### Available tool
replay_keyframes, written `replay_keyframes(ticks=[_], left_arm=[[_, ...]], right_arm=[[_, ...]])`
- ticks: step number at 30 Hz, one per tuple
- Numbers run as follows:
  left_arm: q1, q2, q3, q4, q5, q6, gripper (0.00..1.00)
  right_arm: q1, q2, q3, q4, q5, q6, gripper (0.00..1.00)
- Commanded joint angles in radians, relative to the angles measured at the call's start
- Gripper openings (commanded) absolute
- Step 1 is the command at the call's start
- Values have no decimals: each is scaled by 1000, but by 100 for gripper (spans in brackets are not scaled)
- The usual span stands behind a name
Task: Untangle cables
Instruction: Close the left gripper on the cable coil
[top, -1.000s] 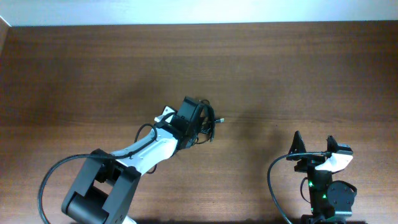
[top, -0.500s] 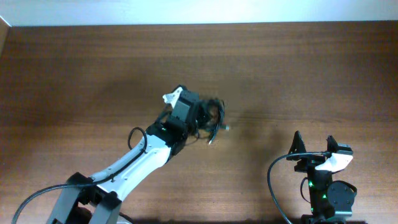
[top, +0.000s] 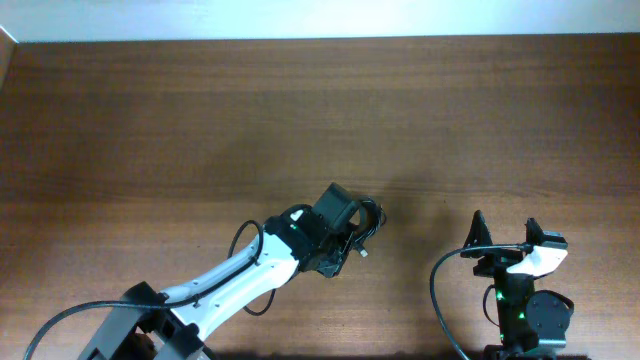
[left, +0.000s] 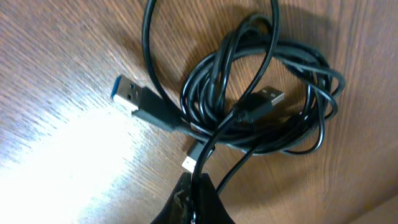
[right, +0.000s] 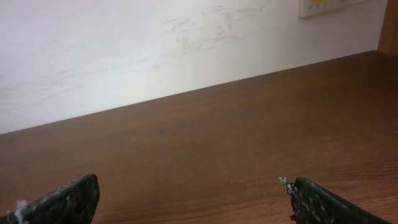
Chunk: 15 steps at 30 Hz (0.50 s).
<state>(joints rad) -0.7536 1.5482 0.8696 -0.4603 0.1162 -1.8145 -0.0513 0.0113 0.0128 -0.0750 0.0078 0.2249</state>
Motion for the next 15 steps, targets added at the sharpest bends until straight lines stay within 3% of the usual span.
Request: replay_keyframes(ticks=[1,2,4,6,8,10,12,14,15], left_arm=[[-3,-12,-1,0,34,11,0],[-3,-15,0,14,1,62,0],[-3,-29,0,160,-233,441,0],[-3,-31,0,148,-344,495,0],[-3,-31,0,92,-375,420,0],[-3,-31,0,-7,-322,198,0],[-3,-30,0,-70,-97,24,0],[-3,-30,0,-42,203,8,0],[-3,-30,0,-38,253,8,14]], right_arm=[[5,-2,-7,-3,8,-9,98],[5,-2,-7,-3,8,-9,99],[5,-2,-7,-3,8,-9,99],[5,-2,-7,-3,8,-9,99],[5,-2,-7,-3,8,-9,99],[5,-2,-7,-3,8,-9,98],[5,-2,-7,-3,8,-9,99],[5,-2,-7,-3,8,-9,99],[5,-2,-7,-3,8,-9,98]])
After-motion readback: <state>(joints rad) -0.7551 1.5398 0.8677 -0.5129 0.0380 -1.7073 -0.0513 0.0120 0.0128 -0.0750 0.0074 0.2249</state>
